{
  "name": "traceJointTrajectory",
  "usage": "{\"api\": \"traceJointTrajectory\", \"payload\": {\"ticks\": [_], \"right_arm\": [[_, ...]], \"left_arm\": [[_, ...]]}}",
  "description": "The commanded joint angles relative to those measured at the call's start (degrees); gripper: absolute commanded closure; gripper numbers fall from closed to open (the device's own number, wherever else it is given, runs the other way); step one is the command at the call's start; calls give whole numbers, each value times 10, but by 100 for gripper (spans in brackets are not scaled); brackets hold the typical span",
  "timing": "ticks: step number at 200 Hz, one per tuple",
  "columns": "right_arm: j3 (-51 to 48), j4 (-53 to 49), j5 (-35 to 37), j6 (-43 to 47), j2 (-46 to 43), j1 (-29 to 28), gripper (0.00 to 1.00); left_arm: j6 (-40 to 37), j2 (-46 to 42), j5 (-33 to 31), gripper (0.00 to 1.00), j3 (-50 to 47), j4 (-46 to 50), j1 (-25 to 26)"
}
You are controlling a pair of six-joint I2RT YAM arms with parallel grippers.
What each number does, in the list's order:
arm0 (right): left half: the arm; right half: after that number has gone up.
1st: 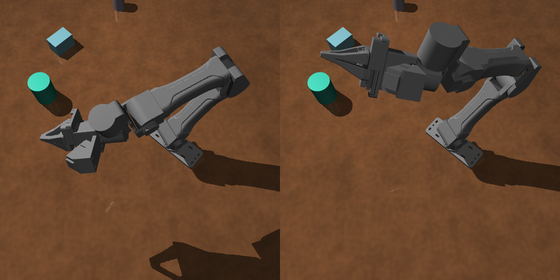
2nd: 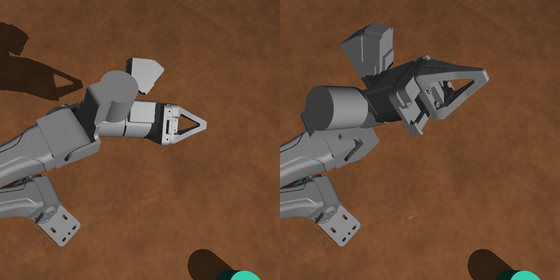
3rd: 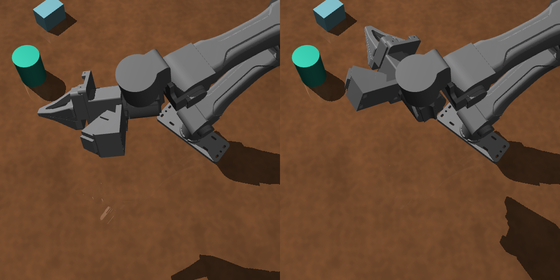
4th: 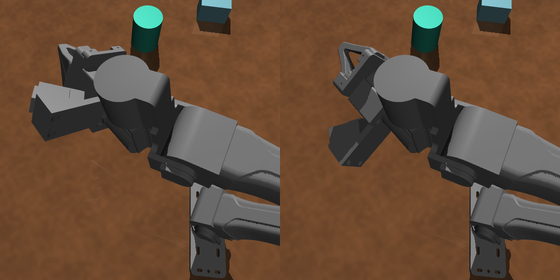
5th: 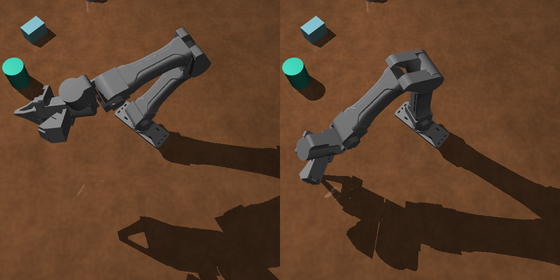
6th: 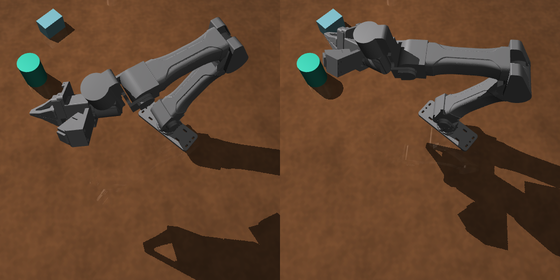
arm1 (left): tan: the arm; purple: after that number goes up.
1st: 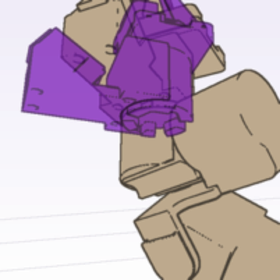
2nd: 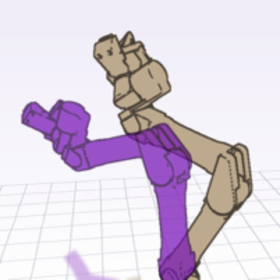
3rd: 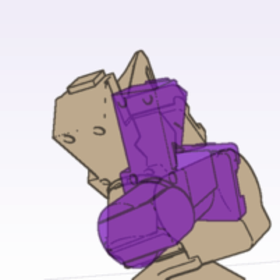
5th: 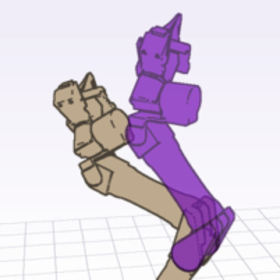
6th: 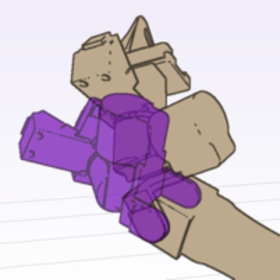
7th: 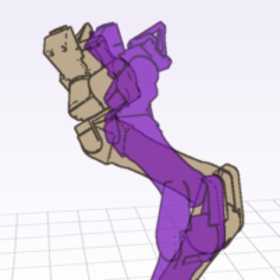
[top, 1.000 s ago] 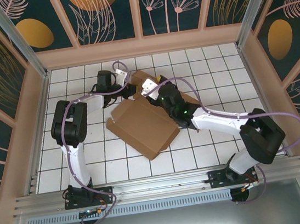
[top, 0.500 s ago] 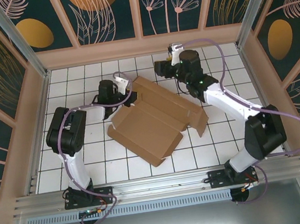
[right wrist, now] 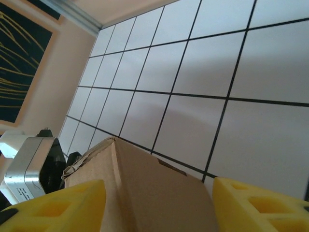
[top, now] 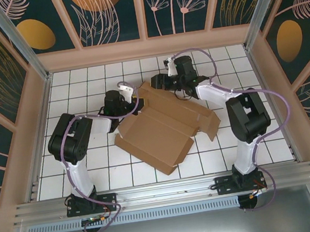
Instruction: Fold the paper box
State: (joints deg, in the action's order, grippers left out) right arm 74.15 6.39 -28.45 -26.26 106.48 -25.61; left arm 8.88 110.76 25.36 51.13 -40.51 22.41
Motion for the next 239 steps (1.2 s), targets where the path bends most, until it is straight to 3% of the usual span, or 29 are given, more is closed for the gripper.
{"api": "traceJointTrajectory", "payload": {"ticks": [1,41,82,126,166,182,216,239], "right_arm": [[25,43,-50,-32,21,-4,41],[37,2,-38,13,44,-13,42],[39,-69,20,77,55,-27,43],[24,-90,46,93,51,-35,44],[11,-71,16,75,51,-40,45],[19,-91,44,94,53,-50,45],[32,-138,104,132,59,-63,45],[41,-168,135,160,63,-74,45]], "left_arm": [[9,1,-1,79,-3,-28,1],[6,11,-4,78,5,-11,1],[32,26,3,69,17,-8,1],[37,39,1,69,26,-8,1],[48,44,-7,58,34,-5,1],[59,41,-10,53,35,7,1],[74,33,-11,55,9,-20,1],[74,39,-13,61,8,-19,1]]}}
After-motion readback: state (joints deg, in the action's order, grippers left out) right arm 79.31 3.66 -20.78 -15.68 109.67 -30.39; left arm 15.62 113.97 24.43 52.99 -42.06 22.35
